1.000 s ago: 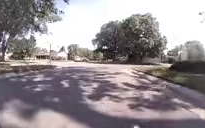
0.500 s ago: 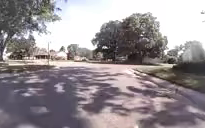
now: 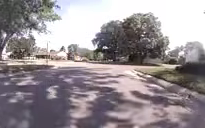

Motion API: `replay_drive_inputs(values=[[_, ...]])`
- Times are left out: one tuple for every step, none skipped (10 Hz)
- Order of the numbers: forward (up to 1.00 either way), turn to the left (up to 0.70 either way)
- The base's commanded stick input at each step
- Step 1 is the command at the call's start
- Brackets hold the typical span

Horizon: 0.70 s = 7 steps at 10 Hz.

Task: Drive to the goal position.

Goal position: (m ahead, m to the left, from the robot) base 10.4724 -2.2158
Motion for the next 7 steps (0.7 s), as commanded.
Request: replay_drive_inputs(values=[[0.70,-0.32],[0.70,-0.35],[0.70,-0.28],[0.70,-0.09],[0.70,0.02],[0.70,0.03],[0.70,0.03]])
